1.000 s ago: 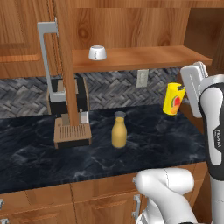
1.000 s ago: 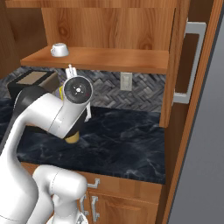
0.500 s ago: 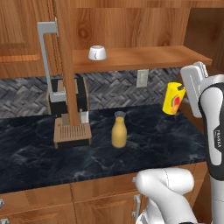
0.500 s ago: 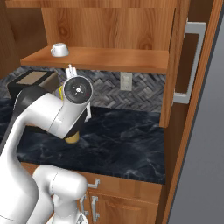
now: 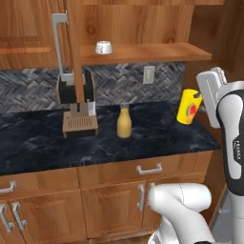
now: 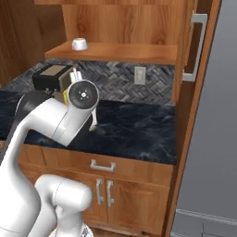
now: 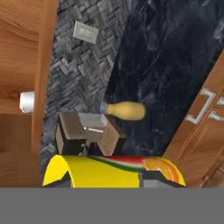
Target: There is a tray on the dining counter. Grab the cup, mug, and pitcher and place them on the tray. The pitcher may be placed next to the tray if it cannot fit the tray.
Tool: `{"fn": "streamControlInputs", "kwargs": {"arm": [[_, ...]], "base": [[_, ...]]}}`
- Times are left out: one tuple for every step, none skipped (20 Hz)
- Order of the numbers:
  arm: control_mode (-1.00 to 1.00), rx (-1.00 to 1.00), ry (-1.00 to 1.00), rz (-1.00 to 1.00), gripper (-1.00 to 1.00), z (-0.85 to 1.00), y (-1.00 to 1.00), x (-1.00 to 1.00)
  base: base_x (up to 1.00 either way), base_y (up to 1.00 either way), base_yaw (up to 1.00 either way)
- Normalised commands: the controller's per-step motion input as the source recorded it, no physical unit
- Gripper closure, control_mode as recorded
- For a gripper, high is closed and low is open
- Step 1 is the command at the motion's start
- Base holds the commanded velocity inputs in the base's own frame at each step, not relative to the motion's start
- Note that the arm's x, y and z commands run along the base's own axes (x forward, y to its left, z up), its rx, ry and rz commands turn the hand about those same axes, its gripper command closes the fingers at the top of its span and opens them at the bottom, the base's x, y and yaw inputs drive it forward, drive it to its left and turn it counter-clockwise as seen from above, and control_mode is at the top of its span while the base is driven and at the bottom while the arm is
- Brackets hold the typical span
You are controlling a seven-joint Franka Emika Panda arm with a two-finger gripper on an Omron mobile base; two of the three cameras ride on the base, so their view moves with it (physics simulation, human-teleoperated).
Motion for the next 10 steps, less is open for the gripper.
{"fn": "streamControlInputs", "kwargs": {"arm": [[1.00, 0.00, 0.00, 0.00, 1.00, 0.00, 0.00, 0.00], [1.00, 0.00, 0.00, 0.00, 1.00, 0.00, 0.00, 0.00], [1.00, 0.00, 0.00, 0.00, 1.00, 0.00, 0.00, 0.00], [1.00, 0.00, 0.00, 0.00, 1.00, 0.00, 0.00, 0.00], [1.00, 0.00, 0.00, 0.00, 1.00, 0.00, 0.00, 0.00], [1.00, 0.00, 0.00, 0.00, 1.00, 0.00, 0.00, 0.00], [1.00, 0.00, 0.00, 0.00, 1.00, 0.00, 0.00, 0.00], [1.00, 0.00, 0.00, 0.00, 1.00, 0.00, 0.00, 0.00], [1.00, 0.00, 0.00, 0.00, 1.00, 0.00, 0.00, 0.00], [1.00, 0.00, 0.00, 0.00, 1.00, 0.00, 0.00, 0.00]], "base": [[-0.86, 0.13, 0.19], [-0.80, 0.12, 0.19], [-0.70, 0.14, 0.20], [-0.40, 0.46, 0.27], [-0.27, 0.54, 0.35], [-0.03, 0.63, 0.41], [0.00, 0.66, 0.42], [0.00, 0.70, 0.45], [0.00, 0.80, 0.50], [0.00, 0.78, 0.52]]}}
